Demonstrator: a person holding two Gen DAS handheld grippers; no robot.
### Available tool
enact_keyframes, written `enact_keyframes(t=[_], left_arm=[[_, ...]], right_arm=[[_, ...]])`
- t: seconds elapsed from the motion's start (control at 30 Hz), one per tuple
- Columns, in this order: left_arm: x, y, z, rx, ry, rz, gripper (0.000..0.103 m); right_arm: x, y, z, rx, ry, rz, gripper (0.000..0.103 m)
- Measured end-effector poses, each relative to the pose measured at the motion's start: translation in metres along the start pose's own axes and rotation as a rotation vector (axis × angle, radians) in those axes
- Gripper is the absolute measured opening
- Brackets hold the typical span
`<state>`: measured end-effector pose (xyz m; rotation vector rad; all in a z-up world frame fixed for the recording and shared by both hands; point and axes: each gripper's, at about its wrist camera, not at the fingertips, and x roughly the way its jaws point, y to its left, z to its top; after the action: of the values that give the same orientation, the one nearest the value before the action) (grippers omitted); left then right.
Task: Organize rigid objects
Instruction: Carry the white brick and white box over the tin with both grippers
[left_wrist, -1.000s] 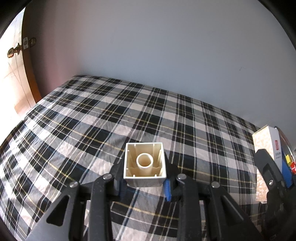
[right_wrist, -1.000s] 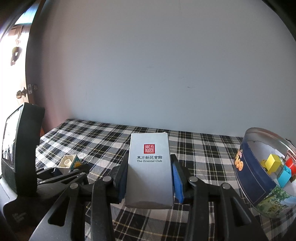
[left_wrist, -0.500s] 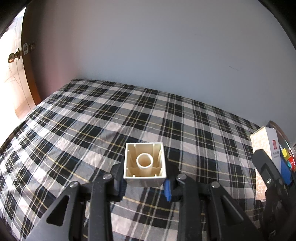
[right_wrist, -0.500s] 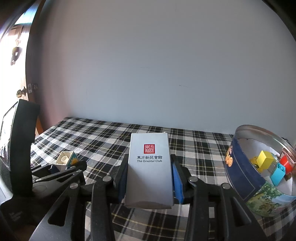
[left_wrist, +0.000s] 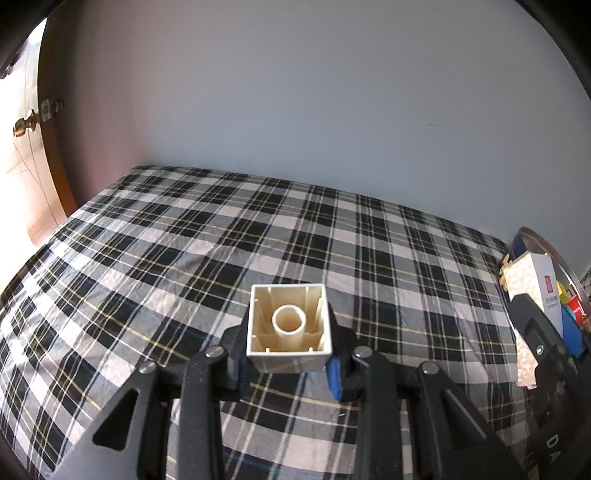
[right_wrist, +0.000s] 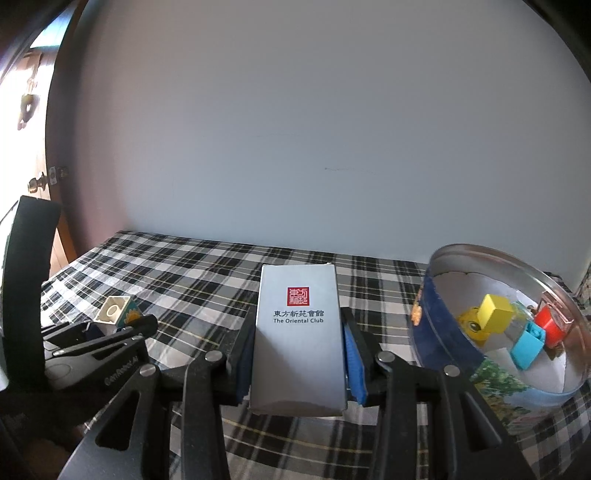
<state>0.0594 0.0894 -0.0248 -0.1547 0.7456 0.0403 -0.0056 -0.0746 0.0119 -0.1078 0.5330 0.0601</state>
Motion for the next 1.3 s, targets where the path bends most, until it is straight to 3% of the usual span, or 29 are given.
enact_keyframes(t=[0.6, 1.3], left_arm=[[-0.01, -0.065, -0.016, 0.064, 0.0, -0.069, 0.03], [-0.03, -0.141, -0.024, 0.132, -0.087, -0.161, 0.03]], right_arm=[[-0.016, -0.048, -0.008, -0.006, -0.013, -0.068, 0.044], [-0.039, -0.112, -0.012, 0.02, -0.053, -0.132, 0.044]])
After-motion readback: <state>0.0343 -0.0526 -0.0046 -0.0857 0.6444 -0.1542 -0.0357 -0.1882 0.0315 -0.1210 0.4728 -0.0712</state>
